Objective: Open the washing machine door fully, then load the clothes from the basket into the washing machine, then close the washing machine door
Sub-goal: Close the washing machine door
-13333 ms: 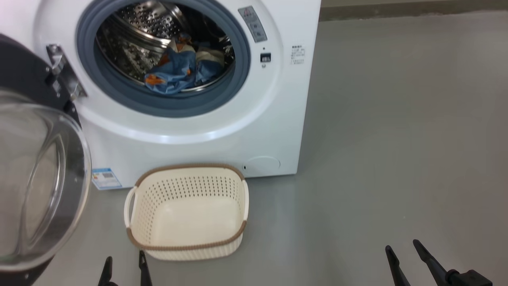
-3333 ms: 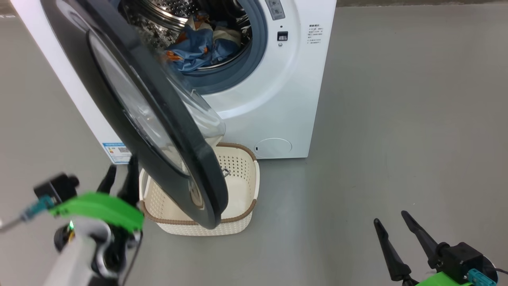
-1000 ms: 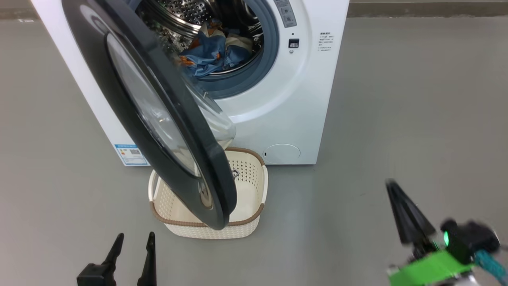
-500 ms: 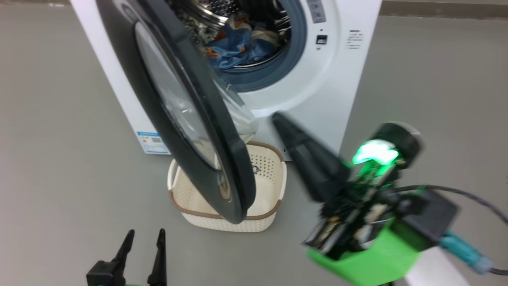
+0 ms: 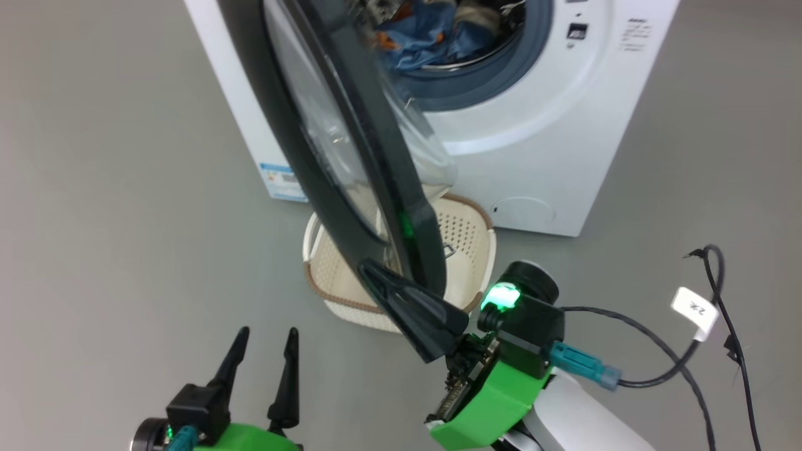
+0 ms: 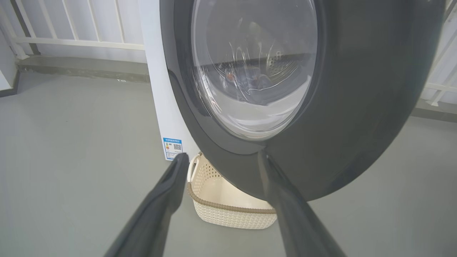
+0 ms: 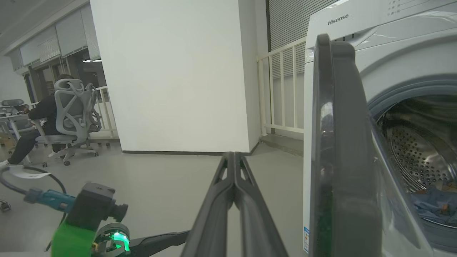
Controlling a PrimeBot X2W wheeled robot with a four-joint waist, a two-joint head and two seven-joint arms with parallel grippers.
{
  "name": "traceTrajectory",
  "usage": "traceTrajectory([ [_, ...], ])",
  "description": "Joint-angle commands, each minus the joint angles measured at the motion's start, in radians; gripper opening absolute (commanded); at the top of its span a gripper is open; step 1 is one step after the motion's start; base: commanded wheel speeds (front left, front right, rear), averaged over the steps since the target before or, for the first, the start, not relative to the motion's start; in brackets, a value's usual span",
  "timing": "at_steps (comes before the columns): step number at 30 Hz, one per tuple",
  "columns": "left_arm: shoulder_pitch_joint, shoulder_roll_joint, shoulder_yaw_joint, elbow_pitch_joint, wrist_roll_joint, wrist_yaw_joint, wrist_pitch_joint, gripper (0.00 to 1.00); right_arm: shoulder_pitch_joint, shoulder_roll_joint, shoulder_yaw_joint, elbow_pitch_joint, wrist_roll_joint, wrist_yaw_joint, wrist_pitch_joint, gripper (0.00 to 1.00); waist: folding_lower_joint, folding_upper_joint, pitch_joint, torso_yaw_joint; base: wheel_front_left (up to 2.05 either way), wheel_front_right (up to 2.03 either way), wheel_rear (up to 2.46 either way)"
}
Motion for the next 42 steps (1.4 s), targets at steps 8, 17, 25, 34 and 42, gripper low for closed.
traceTrajectory([
  [8, -0.065, 0.006, 0.004, -0.046, -0.018, 0.024, -0.01, 1.0, 0.003, 0.031, 0.019, 0.055, 0.016, 0.002, -0.004, 0.0, 0.0, -0.0001, 0.062, 0.049, 0.0, 0.0, 0.0],
  [17, -0.074, 0.006, -0.026, -0.06, -0.025, 0.046, -0.01, 1.0, 0.002, 0.013, -0.015, 0.082, 0.021, 0.002, -0.004, 0.0, 0.0, -0.0001, 0.101, 0.056, 0.0, 0.0, 0.0],
  [25, -0.086, 0.006, -0.05, -0.07, -0.031, 0.062, -0.01, 1.0, -0.008, -0.005, -0.037, 0.081, 0.024, 0.002, -0.004, 0.0, 0.0, -0.0001, 0.134, 0.059, 0.0, 0.0, 0.0],
  [34, -0.091, 0.006, -0.05, -0.083, -0.04, 0.075, -0.01, 1.0, -0.011, -0.02, -0.082, 0.088, 0.036, 0.002, -0.004, 0.0, 0.0, -0.0001, 0.156, 0.058, 0.0, 0.0, 0.0],
  [42, -0.087, 0.006, -0.058, -0.099, -0.046, 0.087, -0.01, 1.0, -0.024, -0.041, -0.122, 0.077, 0.029, 0.002, -0.004, 0.0, 0.0, -0.0001, 0.192, 0.047, 0.0, 0.0, 0.0],
])
